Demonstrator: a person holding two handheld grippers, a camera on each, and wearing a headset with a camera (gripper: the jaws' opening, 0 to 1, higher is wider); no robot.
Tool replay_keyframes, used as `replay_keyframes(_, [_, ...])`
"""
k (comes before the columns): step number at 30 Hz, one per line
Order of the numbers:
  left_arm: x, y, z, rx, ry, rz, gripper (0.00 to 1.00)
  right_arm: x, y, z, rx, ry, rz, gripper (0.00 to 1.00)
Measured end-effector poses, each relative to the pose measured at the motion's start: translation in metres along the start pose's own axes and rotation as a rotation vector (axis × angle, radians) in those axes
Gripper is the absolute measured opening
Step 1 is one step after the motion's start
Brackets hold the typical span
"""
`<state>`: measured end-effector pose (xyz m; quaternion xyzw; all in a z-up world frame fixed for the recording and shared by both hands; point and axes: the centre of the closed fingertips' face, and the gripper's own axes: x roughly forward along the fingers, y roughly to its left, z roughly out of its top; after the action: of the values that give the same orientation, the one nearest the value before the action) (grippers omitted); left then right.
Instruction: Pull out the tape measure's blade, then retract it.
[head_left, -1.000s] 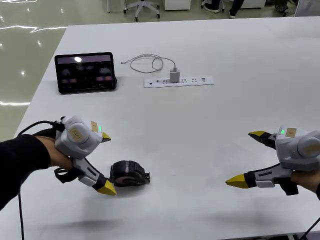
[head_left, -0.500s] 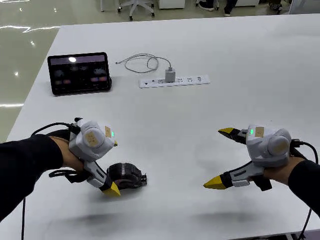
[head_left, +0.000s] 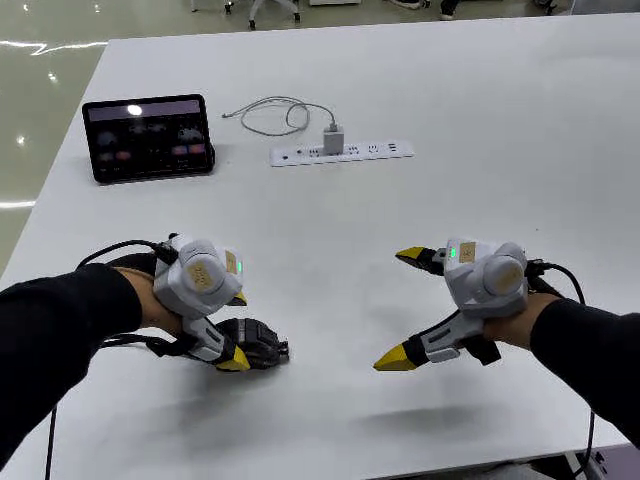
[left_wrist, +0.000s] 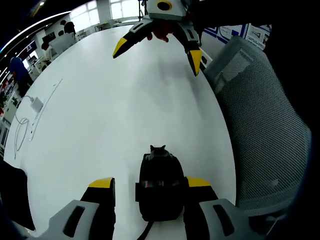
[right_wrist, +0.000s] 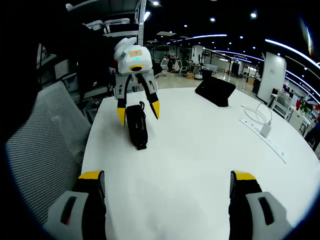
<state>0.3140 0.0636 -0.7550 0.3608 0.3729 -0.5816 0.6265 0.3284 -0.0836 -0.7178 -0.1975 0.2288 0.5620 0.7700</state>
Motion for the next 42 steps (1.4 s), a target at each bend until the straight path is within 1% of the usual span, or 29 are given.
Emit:
replay_keyframes(1, [0.000,-0.002,0.001,0.018,0.000,-0.013,0.45,0.002,0.001,0.001,0.001,0.001,0.005,0.99])
replay_keyframes(2, [0.000,-0.015,-0.003,-0.027,0.019,-0.075,0.36,0.005,0.002,0.004,-0.002,-0.002,0.014,0.98])
replay_keyframes(3, [0.002,-0.006,0.000,-0.035,0.018,-0.028,0.33,0.008,0.003,0.006,-0.006,-0.003,0.018,0.97])
replay_keyframes(4, [0.001,-0.009,0.000,-0.050,0.027,-0.034,0.32,0.010,0.004,0.007,-0.014,-0.003,0.023,0.97])
replay_keyframes(6, [0.001,-0.010,0.000,-0.024,0.033,-0.031,0.32,0.015,0.006,0.010,-0.023,-0.002,0.036,0.95])
replay_keyframes(8, [0.001,-0.011,-0.001,-0.015,0.036,-0.028,0.32,0.020,0.007,0.012,-0.033,-0.004,0.047,0.92])
replay_keyframes(10, [0.001,-0.010,-0.001,-0.005,0.035,-0.020,0.32,0.026,0.010,0.016,-0.041,-0.005,0.057,0.91])
replay_keyframes(13, [0.001,-0.009,-0.002,-0.016,0.036,-0.012,0.31,0.035,0.014,0.021,-0.054,-0.005,0.078,0.87])
replay_keyframes(16, [0.002,-0.008,-0.002,-0.016,0.047,-0.011,0.31,0.048,0.021,0.023,-0.065,0.006,0.111,0.80])
replay_keyframes(18, [0.002,-0.009,-0.003,-0.007,0.055,-0.012,0.31,0.056,0.025,0.024,-0.076,0.010,0.121,0.78])
replay_keyframes(20, [0.002,-0.009,-0.003,0.007,0.059,-0.019,0.31,0.066,0.032,0.023,-0.085,0.022,0.147,0.73])
replay_keyframes(22, [0.002,-0.008,-0.004,0.000,0.060,-0.019,0.31,0.077,0.036,0.021,-0.112,0.037,0.148,0.72])
replay_keyframes(24, [0.003,-0.007,-0.004,-0.012,0.063,-0.016,0.31,0.087,0.040,0.018,-0.099,0.050,0.171,0.70])
replay_keyframes(25, [0.003,-0.007,-0.004,-0.016,0.066,-0.015,0.31,0.091,0.040,0.016,-0.102,0.055,0.174,0.67])
replay_keyframes(26, [0.003,-0.008,-0.005,-0.015,0.070,-0.013,0.31,0.095,0.042,0.013,-0.102,0.070,0.185,0.63])
replay_keyframes(27, [0.003,-0.007,-0.005,-0.016,0.074,-0.012,0.31,0.099,0.043,0.012,-0.103,0.076,0.188,0.61])
replay_keyframes(29, [0.003,-0.008,-0.005,-0.020,0.081,-0.010,0.31,0.105,0.048,0.011,-0.090,0.085,0.214,0.57])
replay_keyframes(30, [0.003,-0.008,-0.005,-0.020,0.081,-0.010,0.31,0.107,0.049,0.010,-0.093,0.089,0.215,0.55])
replay_keyframes(34, [0.003,-0.008,-0.006,-0.022,0.077,-0.011,0.31,0.114,0.059,0.010,-0.095,0.106,0.241,0.47])
replay_keyframes(37, [0.003,-0.009,-0.006,-0.024,0.077,-0.013,0.31,0.118,0.064,0.007,-0.126,0.129,0.264,0.40])
replay_keyframes(40, [0.003,-0.009,-0.006,-0.026,0.072,-0.013,0.31,0.124,0.064,0.006,-0.154,0.139,0.239,0.27])
replay_keyframes(41, [0.003,-0.008,-0.006,-0.027,0.070,-0.013,0.31,0.125,0.065,0.006,-0.157,0.143,0.242,0.22])
replay_keyframes(42, [0.003,-0.009,-0.006,-0.028,0.068,-0.011,0.31,0.126,0.066,0.007,-0.151,0.141,0.248,0.21])
